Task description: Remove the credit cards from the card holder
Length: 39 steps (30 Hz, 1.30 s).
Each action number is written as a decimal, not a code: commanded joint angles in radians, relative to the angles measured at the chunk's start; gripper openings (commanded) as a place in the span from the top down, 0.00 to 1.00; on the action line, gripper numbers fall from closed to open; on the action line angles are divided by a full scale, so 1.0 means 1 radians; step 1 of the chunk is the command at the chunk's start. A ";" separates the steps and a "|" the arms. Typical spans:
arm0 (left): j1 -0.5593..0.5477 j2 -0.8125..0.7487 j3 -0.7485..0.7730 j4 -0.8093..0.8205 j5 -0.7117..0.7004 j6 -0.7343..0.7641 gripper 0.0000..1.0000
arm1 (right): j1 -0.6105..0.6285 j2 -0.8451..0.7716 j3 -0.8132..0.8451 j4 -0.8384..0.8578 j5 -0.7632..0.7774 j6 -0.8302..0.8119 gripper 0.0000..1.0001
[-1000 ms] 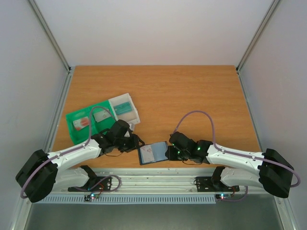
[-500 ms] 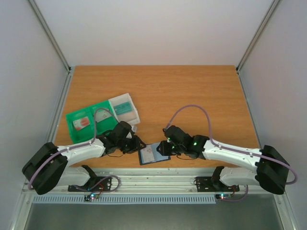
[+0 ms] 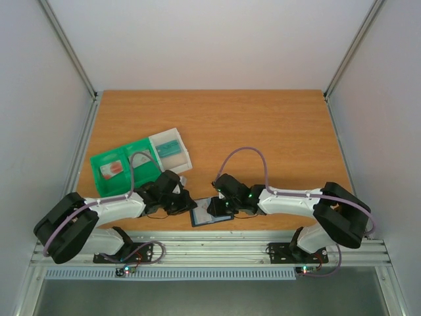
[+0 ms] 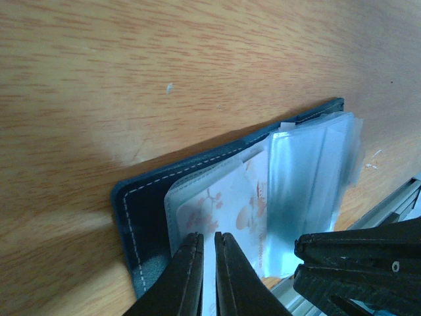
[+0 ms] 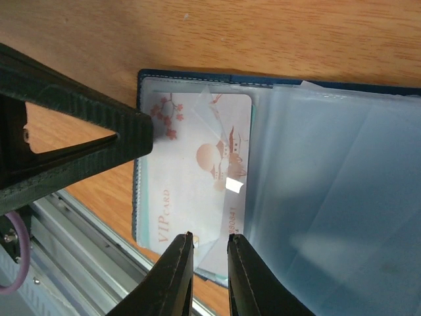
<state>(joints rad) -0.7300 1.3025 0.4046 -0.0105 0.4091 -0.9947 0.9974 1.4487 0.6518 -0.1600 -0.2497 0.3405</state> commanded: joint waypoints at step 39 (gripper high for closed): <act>-0.005 -0.011 -0.055 0.034 -0.049 0.004 0.87 | -0.123 0.058 -0.163 0.359 -0.141 0.081 0.99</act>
<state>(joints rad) -0.7300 1.2930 0.3649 -0.0006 0.3809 -0.9955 0.8867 1.5387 0.5068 0.1757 -0.3817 0.4229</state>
